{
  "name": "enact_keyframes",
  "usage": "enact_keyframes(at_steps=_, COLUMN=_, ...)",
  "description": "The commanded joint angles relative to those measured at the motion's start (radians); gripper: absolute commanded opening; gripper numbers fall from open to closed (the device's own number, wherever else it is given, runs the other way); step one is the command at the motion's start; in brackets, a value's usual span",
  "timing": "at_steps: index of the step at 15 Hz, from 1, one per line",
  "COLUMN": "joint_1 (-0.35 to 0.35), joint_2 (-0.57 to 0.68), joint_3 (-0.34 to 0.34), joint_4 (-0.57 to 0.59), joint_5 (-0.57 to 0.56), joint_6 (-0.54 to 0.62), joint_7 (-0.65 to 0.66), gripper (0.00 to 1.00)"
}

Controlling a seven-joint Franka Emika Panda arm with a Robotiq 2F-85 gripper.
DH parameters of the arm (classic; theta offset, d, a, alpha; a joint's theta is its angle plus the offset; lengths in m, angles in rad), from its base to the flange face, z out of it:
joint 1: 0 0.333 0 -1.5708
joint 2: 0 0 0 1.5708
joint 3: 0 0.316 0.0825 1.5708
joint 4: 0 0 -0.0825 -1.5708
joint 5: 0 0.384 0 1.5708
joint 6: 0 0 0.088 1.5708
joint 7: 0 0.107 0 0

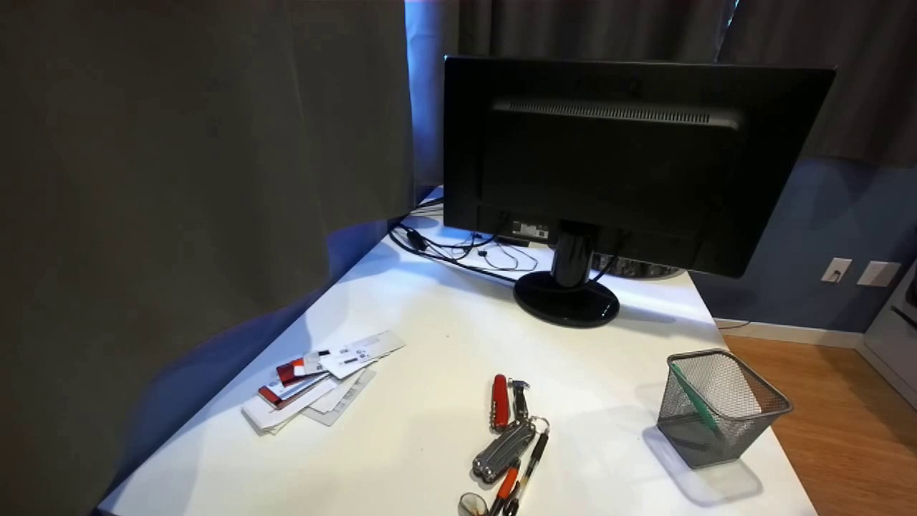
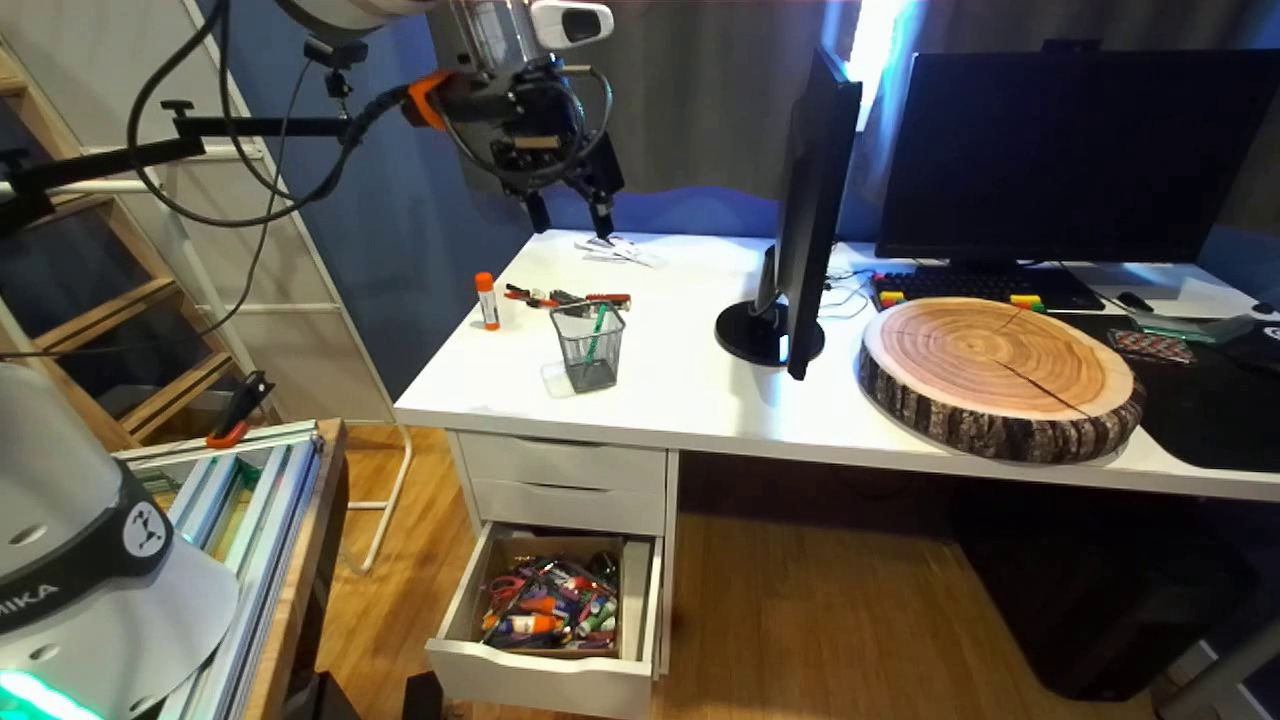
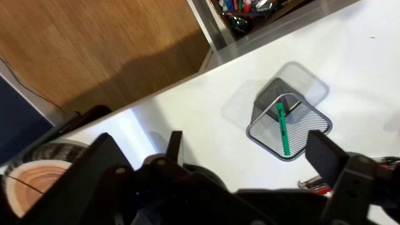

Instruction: Put the green pen on the desk then flip the penholder over

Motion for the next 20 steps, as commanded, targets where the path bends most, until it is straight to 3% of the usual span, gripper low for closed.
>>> enact_keyframes(at_steps=1, joint_1=0.070, joint_2=0.220, joint_3=-0.030, joint_4=0.104, joint_5=0.083, joint_6=0.128, joint_7=-0.162, gripper=1.00)
enact_keyframes(at_steps=4, joint_1=0.092, joint_2=0.364, joint_3=-0.005, joint_4=0.168, joint_5=0.214, joint_6=0.207, joint_7=-0.351, gripper=1.00)
enact_keyframes(at_steps=8, joint_1=0.016, joint_2=0.523, joint_3=0.113, joint_4=0.265, joint_5=0.369, joint_6=0.196, joint_7=-0.639, gripper=1.00)
enact_keyframes(at_steps=9, joint_1=0.036, joint_2=0.443, joint_3=0.083, joint_4=0.195, joint_5=0.287, joint_6=0.216, joint_7=-0.501, gripper=1.00)
enact_keyframes(at_steps=14, joint_1=0.002, joint_2=0.528, joint_3=0.122, joint_4=0.253, joint_5=0.312, joint_6=0.216, joint_7=-0.586, gripper=1.00)
enact_keyframes(at_steps=20, joint_1=-0.065, joint_2=0.598, joint_3=0.167, joint_4=0.267, joint_5=0.341, joint_6=0.300, joint_7=-0.642, gripper=1.00)
